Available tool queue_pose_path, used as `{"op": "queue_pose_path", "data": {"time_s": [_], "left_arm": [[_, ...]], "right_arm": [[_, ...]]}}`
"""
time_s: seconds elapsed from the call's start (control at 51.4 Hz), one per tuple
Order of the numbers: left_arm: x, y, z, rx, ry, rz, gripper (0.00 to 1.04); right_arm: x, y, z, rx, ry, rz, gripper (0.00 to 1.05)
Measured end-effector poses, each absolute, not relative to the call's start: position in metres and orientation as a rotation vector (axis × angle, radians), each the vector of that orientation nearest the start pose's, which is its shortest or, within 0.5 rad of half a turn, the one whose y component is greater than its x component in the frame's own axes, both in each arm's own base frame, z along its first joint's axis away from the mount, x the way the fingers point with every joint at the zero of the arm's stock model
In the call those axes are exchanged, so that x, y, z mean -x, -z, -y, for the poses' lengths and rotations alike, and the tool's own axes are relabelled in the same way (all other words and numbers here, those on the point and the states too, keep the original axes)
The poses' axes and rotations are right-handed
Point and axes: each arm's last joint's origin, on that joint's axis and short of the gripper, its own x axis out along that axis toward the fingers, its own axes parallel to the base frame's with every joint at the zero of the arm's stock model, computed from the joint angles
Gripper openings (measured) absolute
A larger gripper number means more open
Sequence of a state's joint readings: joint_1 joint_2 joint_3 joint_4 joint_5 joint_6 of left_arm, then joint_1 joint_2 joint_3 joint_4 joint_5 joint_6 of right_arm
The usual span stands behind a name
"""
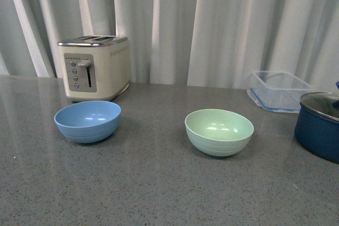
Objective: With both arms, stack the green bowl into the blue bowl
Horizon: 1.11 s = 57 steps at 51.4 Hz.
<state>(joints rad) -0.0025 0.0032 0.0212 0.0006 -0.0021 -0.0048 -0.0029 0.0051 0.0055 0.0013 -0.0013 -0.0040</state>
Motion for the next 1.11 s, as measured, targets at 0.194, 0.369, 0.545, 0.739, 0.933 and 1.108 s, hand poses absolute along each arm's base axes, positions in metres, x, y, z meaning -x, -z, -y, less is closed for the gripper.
{"op": "queue_pose_path", "data": {"time_s": [0.194, 0.369, 0.545, 0.739, 0.933, 1.108], "left_arm": [[-0.097, -0.171, 0.000, 0.005, 0.000, 0.019, 0.98], [-0.097, -0.171, 0.000, 0.005, 0.000, 0.019, 0.98], [-0.110, -0.178, -0.010, 0.109, -0.459, -0.366, 0.98], [-0.199, -0.234, -0.039, 0.144, -0.492, -0.404, 0.98], [-0.274, -0.249, -0.036, 0.074, -0.332, -0.555, 0.98], [-0.315, -0.253, -0.033, 0.055, -0.301, -0.570, 0.98]], "right_arm": [[-0.098, -0.165, 0.000, 0.004, 0.002, 0.002, 0.95], [-0.098, -0.165, 0.000, 0.004, 0.002, 0.002, 0.95], [-0.098, -0.165, 0.000, 0.004, 0.002, 0.002, 0.95], [-0.098, -0.165, 0.000, 0.004, 0.001, 0.002, 0.95], [-0.098, -0.165, 0.000, 0.004, 0.001, 0.002, 0.95], [-0.098, -0.165, 0.000, 0.004, 0.001, 0.002, 0.95]]}}
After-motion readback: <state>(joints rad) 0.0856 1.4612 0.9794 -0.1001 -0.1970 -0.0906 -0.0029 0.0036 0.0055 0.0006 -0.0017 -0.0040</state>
